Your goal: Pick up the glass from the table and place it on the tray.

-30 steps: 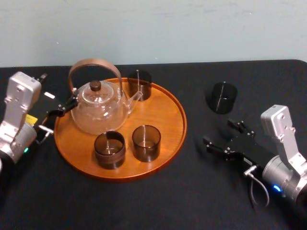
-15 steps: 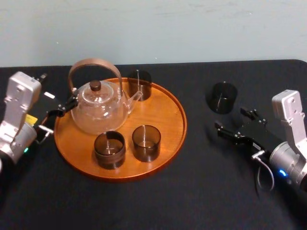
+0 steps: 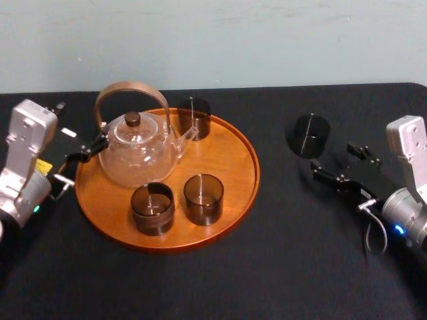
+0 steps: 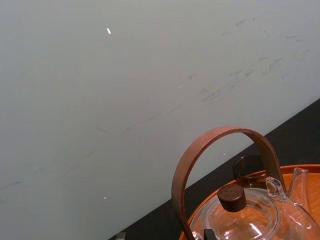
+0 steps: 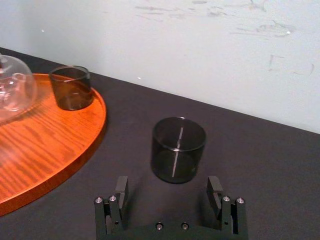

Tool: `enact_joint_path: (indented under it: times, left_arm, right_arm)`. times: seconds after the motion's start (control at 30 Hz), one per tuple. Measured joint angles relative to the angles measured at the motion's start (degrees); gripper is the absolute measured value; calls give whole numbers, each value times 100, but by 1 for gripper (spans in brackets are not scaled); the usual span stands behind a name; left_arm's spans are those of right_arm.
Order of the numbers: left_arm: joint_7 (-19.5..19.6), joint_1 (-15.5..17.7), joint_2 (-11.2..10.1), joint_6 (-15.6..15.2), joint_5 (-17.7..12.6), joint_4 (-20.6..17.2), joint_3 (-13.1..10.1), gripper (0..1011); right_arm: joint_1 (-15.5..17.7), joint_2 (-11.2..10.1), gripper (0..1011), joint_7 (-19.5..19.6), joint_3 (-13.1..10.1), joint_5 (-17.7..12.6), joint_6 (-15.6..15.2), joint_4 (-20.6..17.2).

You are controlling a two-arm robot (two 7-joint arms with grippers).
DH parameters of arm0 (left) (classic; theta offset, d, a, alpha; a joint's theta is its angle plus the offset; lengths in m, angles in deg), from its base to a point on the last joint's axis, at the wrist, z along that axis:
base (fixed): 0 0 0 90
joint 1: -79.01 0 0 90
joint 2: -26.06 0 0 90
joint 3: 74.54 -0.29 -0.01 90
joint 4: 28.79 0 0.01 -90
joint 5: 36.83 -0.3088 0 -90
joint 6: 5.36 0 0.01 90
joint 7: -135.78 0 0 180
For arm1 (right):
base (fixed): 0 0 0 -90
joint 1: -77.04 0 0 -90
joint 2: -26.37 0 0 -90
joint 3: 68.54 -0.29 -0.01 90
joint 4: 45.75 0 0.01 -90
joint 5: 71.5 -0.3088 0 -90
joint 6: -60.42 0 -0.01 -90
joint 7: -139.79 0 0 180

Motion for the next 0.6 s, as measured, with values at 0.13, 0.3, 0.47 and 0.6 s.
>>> enact_joint_path:
  times: [0.13,0.3,0.47,0.6]
  left_arm:
    - [0,0,0,0,0,0,0,1009]
    - [0,0,0,0,0,0,0,1010]
    - [0,0,0,0,0,0,0,1009]
    - [0,0,0,0,0,0,0,1010]
  right_arm:
    - [-115,27,1002,10,-16,18,-35,133]
    - [-272,56,1002,9,-4,67,-75,276]
    - [-493,119,1002,-13,64,128,-122,477]
    - [-647,171,1002,-55,130,166,-146,618]
